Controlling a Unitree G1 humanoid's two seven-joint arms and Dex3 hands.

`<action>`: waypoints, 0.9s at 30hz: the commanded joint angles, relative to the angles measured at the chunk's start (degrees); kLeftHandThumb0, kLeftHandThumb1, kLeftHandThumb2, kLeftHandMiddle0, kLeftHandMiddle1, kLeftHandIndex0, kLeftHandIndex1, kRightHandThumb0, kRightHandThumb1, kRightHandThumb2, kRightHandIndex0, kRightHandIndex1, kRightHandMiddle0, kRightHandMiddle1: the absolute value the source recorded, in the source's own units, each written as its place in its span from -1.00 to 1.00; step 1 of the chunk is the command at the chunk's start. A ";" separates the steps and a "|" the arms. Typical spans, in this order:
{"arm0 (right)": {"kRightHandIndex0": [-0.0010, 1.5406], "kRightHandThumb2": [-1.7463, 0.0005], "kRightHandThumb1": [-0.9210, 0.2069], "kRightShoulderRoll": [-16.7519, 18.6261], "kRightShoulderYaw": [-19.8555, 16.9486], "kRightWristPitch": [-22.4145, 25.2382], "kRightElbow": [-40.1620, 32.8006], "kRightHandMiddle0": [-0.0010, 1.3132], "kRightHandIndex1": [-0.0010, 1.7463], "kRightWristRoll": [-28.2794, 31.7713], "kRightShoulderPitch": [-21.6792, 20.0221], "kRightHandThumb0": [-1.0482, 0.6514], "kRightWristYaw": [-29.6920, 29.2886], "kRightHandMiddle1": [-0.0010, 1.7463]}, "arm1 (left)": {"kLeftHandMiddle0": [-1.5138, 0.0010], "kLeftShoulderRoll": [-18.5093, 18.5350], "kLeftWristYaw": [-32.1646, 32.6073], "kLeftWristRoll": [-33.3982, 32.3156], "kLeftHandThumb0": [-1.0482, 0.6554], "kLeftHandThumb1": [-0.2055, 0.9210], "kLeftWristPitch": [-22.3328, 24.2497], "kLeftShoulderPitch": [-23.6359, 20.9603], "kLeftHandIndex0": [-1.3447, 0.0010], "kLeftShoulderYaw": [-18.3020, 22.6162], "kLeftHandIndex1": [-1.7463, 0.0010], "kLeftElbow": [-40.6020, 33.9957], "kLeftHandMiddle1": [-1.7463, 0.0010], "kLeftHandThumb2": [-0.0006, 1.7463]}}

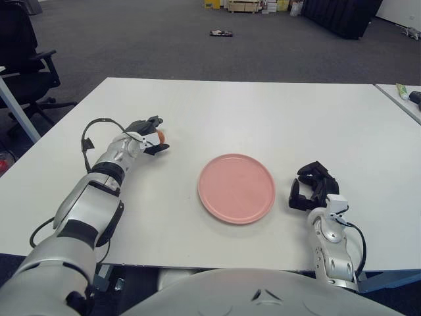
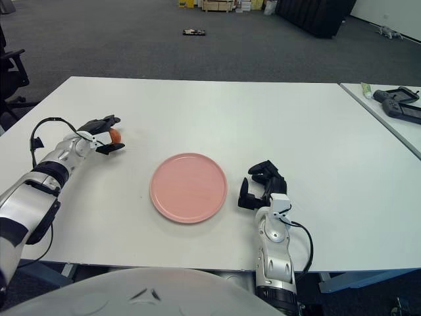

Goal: Put the apple into the plate.

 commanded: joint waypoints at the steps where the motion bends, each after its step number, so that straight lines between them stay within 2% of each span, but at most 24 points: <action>1: 0.23 -1.00 0.81 -0.08 -0.57 1.22 0.79 0.14 1.00 0.30 0.93 0.22 -0.22 0.83 | 1.00 0.30 -0.09 1.53 -0.79 0.57 0.79 0.49 1.00 -1.41 0.38 1.49 0.76 -0.25; 8: 0.23 -1.00 0.80 -0.05 -0.87 0.73 0.90 0.13 1.00 0.48 0.96 0.22 -0.14 0.84 | 1.00 0.44 0.22 2.89 -0.75 0.47 0.93 0.64 1.00 -2.76 0.47 3.01 0.78 -0.19; 20: 0.22 -1.00 0.79 -0.18 -0.93 0.19 0.47 0.11 1.00 0.11 1.21 0.22 -0.04 0.86 | 1.00 -0.49 1.20 5.97 -0.77 0.49 1.46 1.31 1.00 -6.60 0.67 5.15 0.82 -0.20; 27: 0.22 -1.00 0.79 -0.11 -1.15 0.63 -0.07 0.11 1.00 0.34 1.42 0.22 -0.12 0.86 | 1.00 -1.10 0.62 6.55 -0.74 0.45 1.83 1.52 1.00 -7.69 0.71 5.84 0.82 -0.19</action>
